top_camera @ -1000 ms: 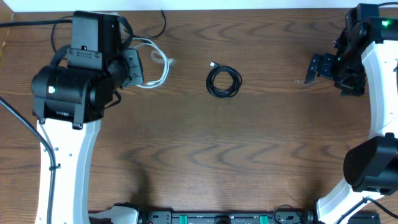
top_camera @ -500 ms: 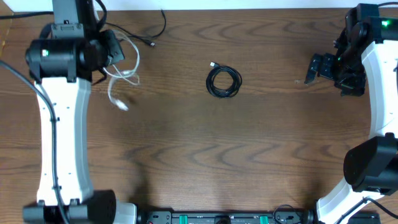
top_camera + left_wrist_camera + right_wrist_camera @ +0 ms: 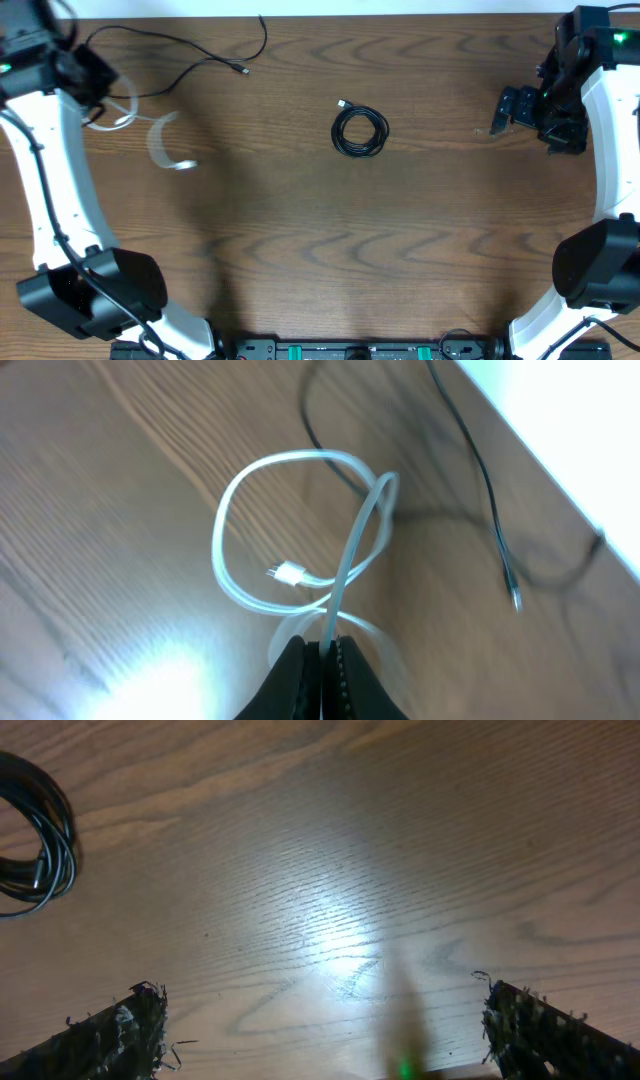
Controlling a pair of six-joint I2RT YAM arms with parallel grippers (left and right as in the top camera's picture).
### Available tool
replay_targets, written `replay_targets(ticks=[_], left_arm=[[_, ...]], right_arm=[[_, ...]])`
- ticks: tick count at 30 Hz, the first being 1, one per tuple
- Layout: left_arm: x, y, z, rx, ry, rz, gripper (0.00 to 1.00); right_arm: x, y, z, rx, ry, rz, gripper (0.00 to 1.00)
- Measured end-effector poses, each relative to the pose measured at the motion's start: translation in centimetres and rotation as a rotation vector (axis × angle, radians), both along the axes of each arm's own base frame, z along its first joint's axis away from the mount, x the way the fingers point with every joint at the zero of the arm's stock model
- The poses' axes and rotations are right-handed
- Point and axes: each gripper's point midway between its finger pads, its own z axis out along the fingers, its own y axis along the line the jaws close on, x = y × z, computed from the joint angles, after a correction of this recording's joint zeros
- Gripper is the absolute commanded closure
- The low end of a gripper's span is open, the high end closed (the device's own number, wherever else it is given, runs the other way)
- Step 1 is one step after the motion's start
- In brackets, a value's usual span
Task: Untangle cables
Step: 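Carry the white cable to the far left edge and release, then move the left gripper over the small black coil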
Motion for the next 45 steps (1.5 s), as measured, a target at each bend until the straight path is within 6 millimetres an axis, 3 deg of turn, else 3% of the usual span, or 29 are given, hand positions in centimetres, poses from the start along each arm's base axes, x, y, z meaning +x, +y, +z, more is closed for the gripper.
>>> replay_targets(ticks=[5,10,14,17,20,22,24,26,27,29,34,45], left_arm=[[1.2,5.7,0.8,0.032,-0.123,0.127,0.92],[2.6,10.4,4.5,0.146,-0.305,0.199,0.92],[0.9,14.3,5.9,0.271,-0.312,0.31,0.92],[0.0,16.4,5.6,0.333,-0.278,0.354,0.92],[-0.2,18.7,3.0,0.365,-0.201,0.365,0.91],[0.0,20.4,-0.3,0.372,-0.126,0.364,0.83],[-0.1,22.0,-4.3,0.36,-0.041,0.364,0.83],[-0.6,23.2,-7.5,0.345,0.026,0.368,0.56],[-1.0,23.7,-9.0,0.338,0.058,0.37,0.38],[-2.0,24.7,-11.0,0.326,0.102,0.379,0.22],[-2.9,25.6,-11.5,0.274,0.081,0.373,0.16],[-3.4,21.0,-14.8,0.002,0.119,0.239,0.16]], right_arm=[[0.0,0.0,0.0,0.0,0.0,0.0,0.01],[0.0,0.0,0.0,0.0,0.0,0.0,0.01],[0.0,0.0,0.0,0.0,0.0,0.0,0.01],[0.0,0.0,0.0,0.0,0.0,0.0,0.01],[0.0,0.0,0.0,0.0,0.0,0.0,0.01],[0.0,0.0,0.0,0.0,0.0,0.0,0.01],[0.0,0.0,0.0,0.0,0.0,0.0,0.01],[0.0,0.0,0.0,0.0,0.0,0.0,0.01],[0.0,0.0,0.0,0.0,0.0,0.0,0.01],[0.0,0.0,0.0,0.0,0.0,0.0,0.01],[0.0,0.0,0.0,0.0,0.0,0.0,0.01],[0.0,0.0,0.0,0.0,0.0,0.0,0.01]])
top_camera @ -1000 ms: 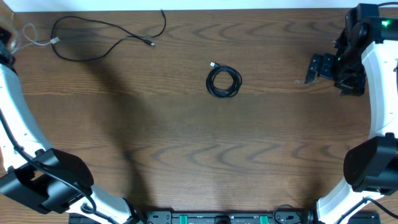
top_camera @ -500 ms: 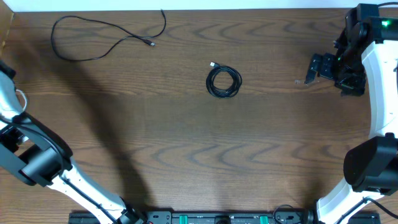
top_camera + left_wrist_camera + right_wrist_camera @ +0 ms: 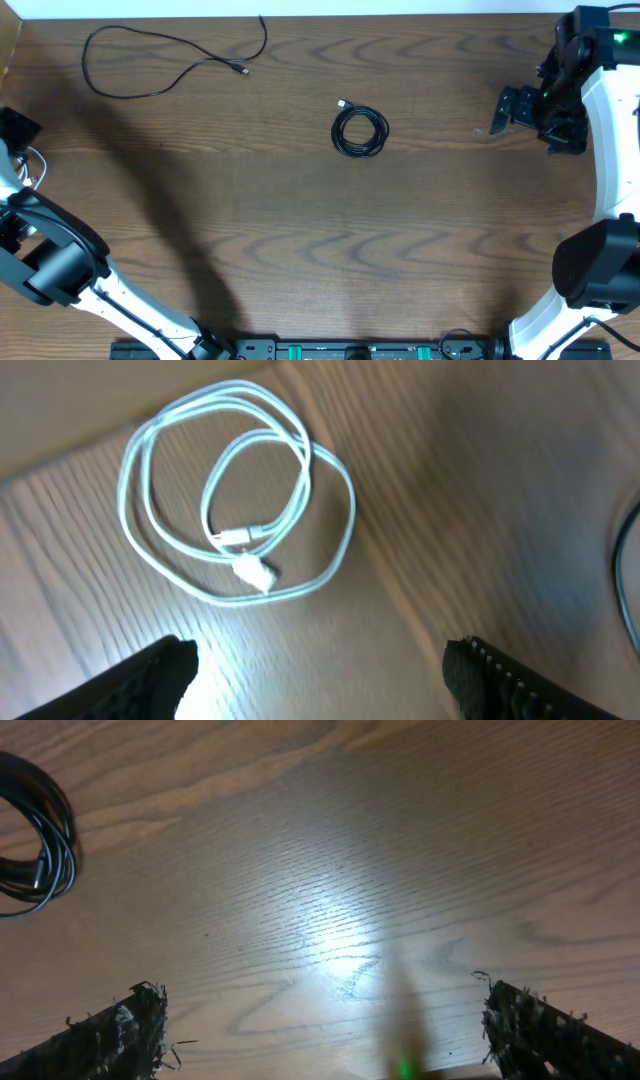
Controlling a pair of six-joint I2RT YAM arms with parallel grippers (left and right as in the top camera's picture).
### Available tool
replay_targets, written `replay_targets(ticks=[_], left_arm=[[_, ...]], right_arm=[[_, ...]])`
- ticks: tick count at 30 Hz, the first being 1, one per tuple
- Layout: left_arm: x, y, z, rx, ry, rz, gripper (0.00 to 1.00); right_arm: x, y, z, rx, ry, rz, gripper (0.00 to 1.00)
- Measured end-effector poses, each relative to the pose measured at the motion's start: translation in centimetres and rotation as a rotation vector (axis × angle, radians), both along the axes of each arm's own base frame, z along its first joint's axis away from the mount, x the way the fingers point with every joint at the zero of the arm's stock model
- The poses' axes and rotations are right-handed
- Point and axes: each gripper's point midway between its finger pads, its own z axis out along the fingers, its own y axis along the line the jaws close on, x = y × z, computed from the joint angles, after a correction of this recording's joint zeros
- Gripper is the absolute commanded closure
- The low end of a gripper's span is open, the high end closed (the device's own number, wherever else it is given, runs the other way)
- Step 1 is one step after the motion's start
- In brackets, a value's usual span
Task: Untangle cables
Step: 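Move the left gripper over the small black coil, then grasp the small black coil with the left gripper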
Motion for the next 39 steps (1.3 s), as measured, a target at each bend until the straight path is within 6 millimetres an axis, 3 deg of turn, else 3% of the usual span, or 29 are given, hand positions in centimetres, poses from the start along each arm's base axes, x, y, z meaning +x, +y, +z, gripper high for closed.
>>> replay_targets(ticks=[5,9,12,16,19,22,26,30,37,39], left_arm=[[2.2,-3.4,0.5,-0.152,-0.118,-0.108,0.16],[5.6,-8.3,4.2,-0.305,-0.319,-0.251,0.16],[7.6,-14.2,7.0,-0.447,-0.411,-0.373,0.16],[9.0,-23.9,7.5,-0.618,-0.357,-0.525,0.15],[9.6,-32.3,6.6,-0.698,-0.257,-0.656,0.16],[8.8,-40.4,4.9,-0.716,-0.122,-0.787,0.16],[6.4,-48.8,2.1,-0.627,0.064,-0.938,0.16],[3.4,-54.8,-1.0,-0.503,0.201,-1.068,0.16],[2.6,-59.3,-3.7,-0.391,0.194,-1.136,0.16],[3.4,-59.9,-3.8,-0.374,0.151,-1.141,0.22]], right_arm=[[0.0,0.0,0.0,0.0,0.0,0.0,0.01],[0.0,0.0,0.0,0.0,0.0,0.0,0.01],[0.0,0.0,0.0,0.0,0.0,0.0,0.01],[0.0,0.0,0.0,0.0,0.0,0.0,0.01],[0.0,0.0,0.0,0.0,0.0,0.0,0.01],[0.0,0.0,0.0,0.0,0.0,0.0,0.01],[0.0,0.0,0.0,0.0,0.0,0.0,0.01],[0.0,0.0,0.0,0.0,0.0,0.0,0.01],[0.0,0.0,0.0,0.0,0.0,0.0,0.01],[0.0,0.0,0.0,0.0,0.0,0.0,0.01]])
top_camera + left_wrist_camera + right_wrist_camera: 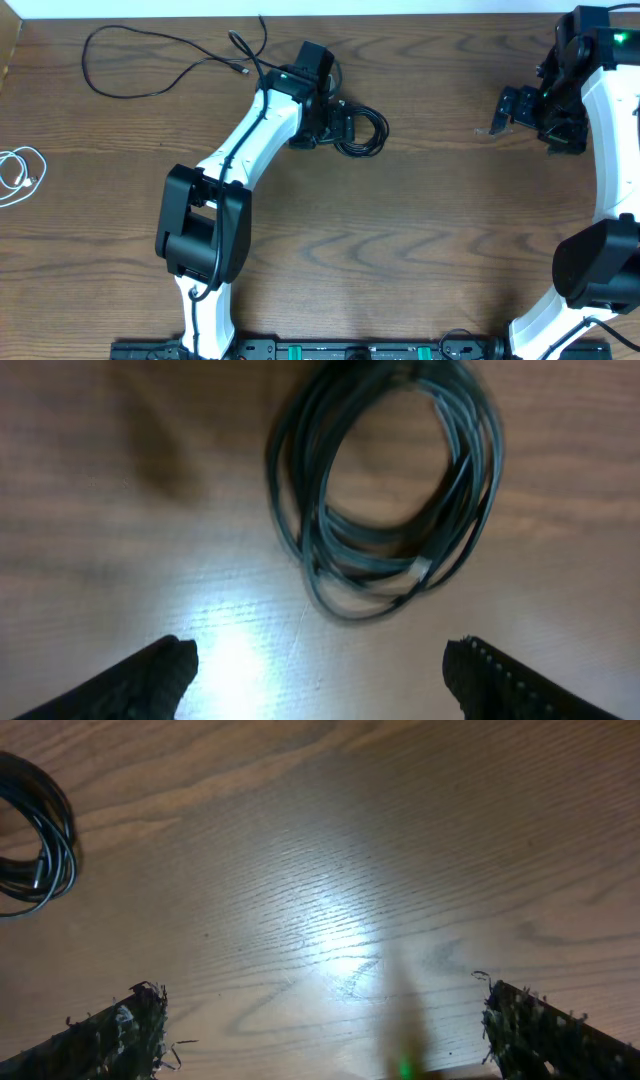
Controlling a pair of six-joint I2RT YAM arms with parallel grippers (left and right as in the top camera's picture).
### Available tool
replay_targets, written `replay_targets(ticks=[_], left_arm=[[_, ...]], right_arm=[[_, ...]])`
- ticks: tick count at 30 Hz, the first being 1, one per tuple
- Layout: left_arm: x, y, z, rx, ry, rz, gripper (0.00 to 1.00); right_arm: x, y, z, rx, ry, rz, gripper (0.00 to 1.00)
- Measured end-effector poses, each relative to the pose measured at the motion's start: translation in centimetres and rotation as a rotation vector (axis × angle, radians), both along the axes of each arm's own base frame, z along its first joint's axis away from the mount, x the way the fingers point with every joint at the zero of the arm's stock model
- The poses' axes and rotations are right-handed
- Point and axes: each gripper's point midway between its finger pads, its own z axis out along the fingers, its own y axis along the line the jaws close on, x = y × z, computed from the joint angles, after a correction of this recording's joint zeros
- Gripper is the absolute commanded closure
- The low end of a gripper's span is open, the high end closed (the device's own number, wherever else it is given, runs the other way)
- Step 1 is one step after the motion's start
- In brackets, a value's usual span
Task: Untangle cables
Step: 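Grasp the small black coil with the left gripper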
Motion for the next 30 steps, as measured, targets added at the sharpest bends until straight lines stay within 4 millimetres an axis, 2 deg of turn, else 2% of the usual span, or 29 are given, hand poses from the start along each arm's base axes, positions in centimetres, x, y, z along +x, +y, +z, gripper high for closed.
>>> replay_targets(ticks=[8,9,10,14,18,21,23,24,25,30], left_arm=[[2.4,-1.0,0.2,-0.038,-0.085,0.074,0.23],[2.6,-1.0,0.0,-0.038,-0.085,0.083,0.33],[2.7,-1.0,-0.7,-0.034,-0.074,0.099,0.37],[2.9,-1.0,-3.3,-0.021,-0.038,0.122,0.37],[3.2,-1.1,-3.8,-0.025,-0.042,0.127,0.44],[3.6,-1.2,-3.7,-0.03,-0.056,0.13,0.59],[3.6,-1.1,-3.7,-0.022,-0.06,0.132,0.77],[3.7,-1.1,-3.7,-0.02,-0.063,0.131,0.9],[3.7,-1.0,-3.7,-0.017,-0.062,0.138,0.92],[3.7,-1.0,-3.7,-0.015,-0.064,0.137,0.92]], right_arm=[[0.0,0.0,0.0,0.0,0.001,0.0,0.01],[0.0,0.0,0.0,0.0,0.0,0.0,0.01],[0.0,0.0,0.0,0.0,0.0,0.0,0.01],[0.0,0.0,0.0,0.0,0.0,0.0,0.01],[0.0,0.0,0.0,0.0,0.0,0.0,0.01],[0.0,0.0,0.0,0.0,0.0,0.0,0.01],[0.0,0.0,0.0,0.0,0.0,0.0,0.01],[0.0,0.0,0.0,0.0,0.0,0.0,0.01],[0.0,0.0,0.0,0.0,0.0,0.0,0.01],[0.0,0.0,0.0,0.0,0.0,0.0,0.01]])
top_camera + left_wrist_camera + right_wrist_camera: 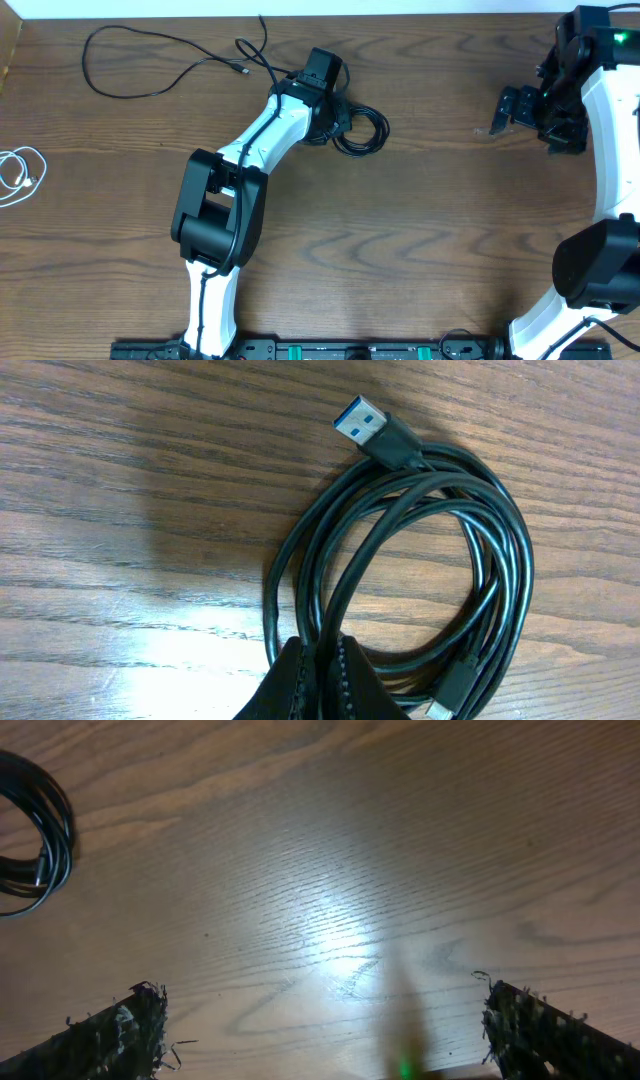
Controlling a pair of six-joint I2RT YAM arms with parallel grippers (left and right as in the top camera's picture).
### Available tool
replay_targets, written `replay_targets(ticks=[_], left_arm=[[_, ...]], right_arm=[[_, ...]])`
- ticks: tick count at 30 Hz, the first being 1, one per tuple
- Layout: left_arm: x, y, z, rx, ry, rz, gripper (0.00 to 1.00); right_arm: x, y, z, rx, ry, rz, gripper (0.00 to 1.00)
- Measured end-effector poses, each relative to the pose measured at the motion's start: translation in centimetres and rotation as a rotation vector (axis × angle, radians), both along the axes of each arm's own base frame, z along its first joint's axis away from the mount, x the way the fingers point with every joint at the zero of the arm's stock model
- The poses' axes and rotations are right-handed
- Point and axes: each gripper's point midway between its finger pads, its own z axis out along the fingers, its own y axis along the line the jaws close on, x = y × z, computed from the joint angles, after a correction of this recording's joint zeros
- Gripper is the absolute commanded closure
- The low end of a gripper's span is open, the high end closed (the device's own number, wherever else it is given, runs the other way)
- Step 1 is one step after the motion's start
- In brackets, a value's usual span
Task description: Untangle cables
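Note:
A coiled black cable [362,133] lies near the table's middle, its USB plug [375,432] pointing up-left in the left wrist view. My left gripper [323,665] is shut on strands at the left side of that black coil [420,570]. A loose thin black cable [150,62] curves across the far left. A white coiled cable [20,172] sits at the left edge. My right gripper [320,1030] stands open over bare wood at the far right, with the black coil's edge [35,850] seen at its left.
The wooden table [400,250] stretches wide toward the front. The left arm [262,135] reaches diagonally across the middle left. The right arm [600,120] runs down the right edge.
My left gripper was open just over the black coil; now it is lower and shut on the coil's left strands. The right arm has not moved.
My left gripper was shut on the white cable at the far left. Then it was open with the white cable lying coiled at the table's left edge. Then it was open over the black coil, and now grips it.

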Motion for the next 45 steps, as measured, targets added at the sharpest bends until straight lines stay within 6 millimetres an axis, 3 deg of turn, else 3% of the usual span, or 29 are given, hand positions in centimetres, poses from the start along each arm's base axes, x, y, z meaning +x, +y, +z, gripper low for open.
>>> replay_targets(ticks=[6,9,13,17,20,23,28,31,33,36,40,42,45], left_arm=[[-0.3,-0.7,0.7,-0.042,0.004,-0.02,0.93],[-0.2,-1.5,3.6,-0.099,-0.035,-0.04,0.93],[-0.1,-2.9,13.1,-0.23,-0.225,-0.104,0.92],[-3.3,-3.2,25.9,-0.354,-0.469,-0.191,0.92],[-6.1,-3.6,31.7,-0.4,-0.592,-0.255,0.93],[-9.3,-4.2,35.5,-0.41,-0.703,-0.355,0.92],[-11.8,-4.7,37.9,-0.439,-0.771,-0.445,0.93],[-12.5,-2.9,38.1,-0.362,-0.787,-0.402,0.93],[-12.5,-1.2,36.7,-0.268,-0.743,-0.348,0.93],[-11.9,1.3,32.5,-0.09,-0.627,-0.285,0.93],[-10.3,2.1,30.0,0.022,-0.586,-0.262,0.93],[-10.2,2.3,31.9,0.019,-0.625,-0.254,0.93],[-11.0,2.7,38.9,-0.044,-0.793,-0.228,0.93]], right_arm=[[0.0,0.0,0.0,0.0,0.0,0.0,0.01],[0.0,0.0,0.0,0.0,0.0,0.0,0.01],[0.0,0.0,0.0,0.0,0.0,0.0,0.01],[0.0,0.0,0.0,0.0,0.0,0.0,0.01],[0.0,0.0,0.0,0.0,0.0,0.0,0.01],[0.0,0.0,0.0,0.0,0.0,0.0,0.01],[0.0,0.0,0.0,0.0,0.0,0.0,0.01],[0.0,0.0,0.0,0.0,0.0,0.0,0.01],[0.0,0.0,0.0,0.0,-0.001,0.0,0.01],[0.0,0.0,0.0,0.0,0.0,0.0,0.01],[0.0,0.0,0.0,0.0,0.0,0.0,0.01],[0.0,0.0,0.0,0.0,0.0,0.0,0.01],[0.0,0.0,0.0,0.0,0.0,0.0,0.01]])
